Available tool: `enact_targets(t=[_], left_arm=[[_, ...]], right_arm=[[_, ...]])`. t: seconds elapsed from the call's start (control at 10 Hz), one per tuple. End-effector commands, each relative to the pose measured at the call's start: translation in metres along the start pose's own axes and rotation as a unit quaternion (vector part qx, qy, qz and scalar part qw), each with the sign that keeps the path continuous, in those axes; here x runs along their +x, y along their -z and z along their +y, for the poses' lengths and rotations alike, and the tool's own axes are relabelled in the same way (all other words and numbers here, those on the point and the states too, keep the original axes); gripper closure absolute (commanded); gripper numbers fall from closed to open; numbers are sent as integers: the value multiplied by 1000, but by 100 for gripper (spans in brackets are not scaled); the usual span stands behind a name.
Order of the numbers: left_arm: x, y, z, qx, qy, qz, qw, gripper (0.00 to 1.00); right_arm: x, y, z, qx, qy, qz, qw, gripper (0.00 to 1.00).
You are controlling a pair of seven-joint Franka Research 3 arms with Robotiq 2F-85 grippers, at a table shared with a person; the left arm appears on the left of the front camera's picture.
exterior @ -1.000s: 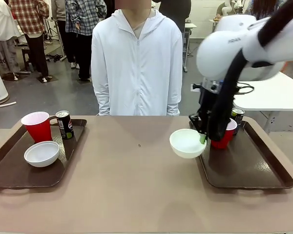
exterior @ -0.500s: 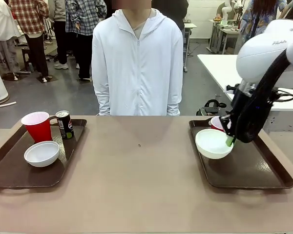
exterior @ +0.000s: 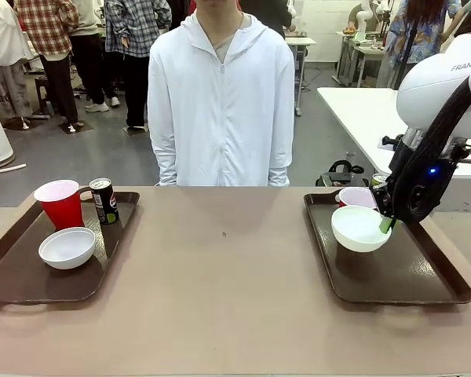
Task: Prepare tableware on both trays.
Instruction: Pick up a Picnic Bowl from the table and place it on a Handle tray.
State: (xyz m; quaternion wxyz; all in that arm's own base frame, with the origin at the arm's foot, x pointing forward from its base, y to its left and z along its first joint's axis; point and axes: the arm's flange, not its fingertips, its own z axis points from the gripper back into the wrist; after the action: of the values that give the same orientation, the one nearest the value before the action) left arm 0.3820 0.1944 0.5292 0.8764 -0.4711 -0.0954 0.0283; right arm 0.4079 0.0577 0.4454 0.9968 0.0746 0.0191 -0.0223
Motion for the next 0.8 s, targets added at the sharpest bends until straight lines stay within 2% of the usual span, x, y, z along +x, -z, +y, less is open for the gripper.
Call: enact_targets(t=[0.0,0.2,0.5,0.7], left_arm=[[-1,-1,-3,-7,2,-2,1000,0],[-1,-1,-3,-7,2,-2,1000,0],[-1,-1,-3,-7,2,-2,1000,0],[-1,-1,-3,-7,2,-2,1000,0]], right_arm=[[1,2,-3,-3,2,2,1000,96],[14,16,-6,-55,-26,-5,998,96],[31,34,-39,-62,-26,-7,998,96],[45,55,-48,-58,-31,18,998,96]])
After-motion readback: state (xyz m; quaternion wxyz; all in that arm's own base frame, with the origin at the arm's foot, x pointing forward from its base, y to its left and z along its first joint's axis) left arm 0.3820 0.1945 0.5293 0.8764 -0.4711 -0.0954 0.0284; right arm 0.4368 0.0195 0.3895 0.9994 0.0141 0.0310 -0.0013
